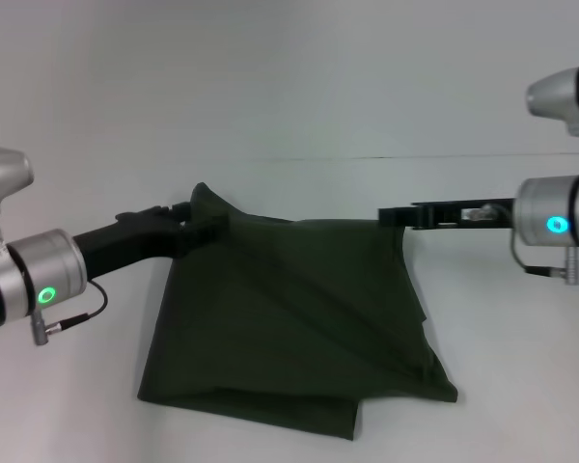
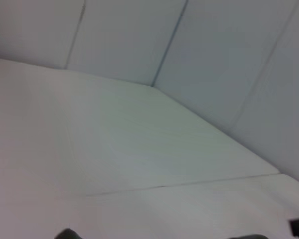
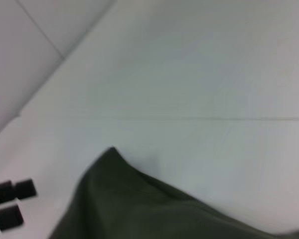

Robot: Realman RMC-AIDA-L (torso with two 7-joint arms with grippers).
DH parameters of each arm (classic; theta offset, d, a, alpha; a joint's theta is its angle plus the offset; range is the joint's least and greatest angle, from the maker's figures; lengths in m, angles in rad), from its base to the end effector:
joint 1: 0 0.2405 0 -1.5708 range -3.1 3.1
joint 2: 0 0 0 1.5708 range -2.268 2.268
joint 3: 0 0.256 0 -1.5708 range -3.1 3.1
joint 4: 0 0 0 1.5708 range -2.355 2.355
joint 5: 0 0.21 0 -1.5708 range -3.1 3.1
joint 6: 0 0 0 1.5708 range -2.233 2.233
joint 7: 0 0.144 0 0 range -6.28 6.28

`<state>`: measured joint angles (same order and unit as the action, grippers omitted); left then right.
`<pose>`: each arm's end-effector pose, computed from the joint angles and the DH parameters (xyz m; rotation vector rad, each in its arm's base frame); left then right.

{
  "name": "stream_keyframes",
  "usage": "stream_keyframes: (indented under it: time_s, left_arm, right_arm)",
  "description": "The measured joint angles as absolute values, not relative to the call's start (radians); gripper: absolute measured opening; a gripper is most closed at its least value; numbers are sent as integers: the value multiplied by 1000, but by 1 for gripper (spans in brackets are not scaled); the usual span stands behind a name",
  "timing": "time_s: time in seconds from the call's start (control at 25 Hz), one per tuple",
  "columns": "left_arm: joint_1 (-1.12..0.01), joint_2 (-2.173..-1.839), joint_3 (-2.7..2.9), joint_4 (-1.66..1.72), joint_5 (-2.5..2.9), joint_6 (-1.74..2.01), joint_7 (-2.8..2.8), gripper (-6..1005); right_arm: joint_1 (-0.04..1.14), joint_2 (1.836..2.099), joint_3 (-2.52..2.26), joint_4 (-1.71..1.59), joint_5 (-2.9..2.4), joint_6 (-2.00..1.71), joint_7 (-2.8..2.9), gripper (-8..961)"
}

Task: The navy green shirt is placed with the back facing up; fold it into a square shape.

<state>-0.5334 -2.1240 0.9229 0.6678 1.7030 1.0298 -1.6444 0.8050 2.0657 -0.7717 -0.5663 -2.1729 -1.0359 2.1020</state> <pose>-0.2551 0.3875 -0.0157 -2.2787 -0.9916 -0.7178 0.2240 0.4320 -0.0167 -2.3310 1.2828 0.4502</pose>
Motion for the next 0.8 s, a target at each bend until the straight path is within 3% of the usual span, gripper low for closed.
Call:
stream_keyframes:
  time_s: [0.16,0.6,0.8]
  left_arm:
    - [-518,-2113,927,669,1709,1090,-1639,717]
    - [-516,-2115,923,662,1761,1095,-1636,716]
    - [-516,-2118,927,661,1762,1086,-1636,716]
  right_arm:
    - [837,2083,-773,-494,-2113,-966,2009,263]
    - [902,2097,-785,-315,-2081,-758,1886,27]
    - [918,2102,-825,-276,-2080,-658,1877,13]
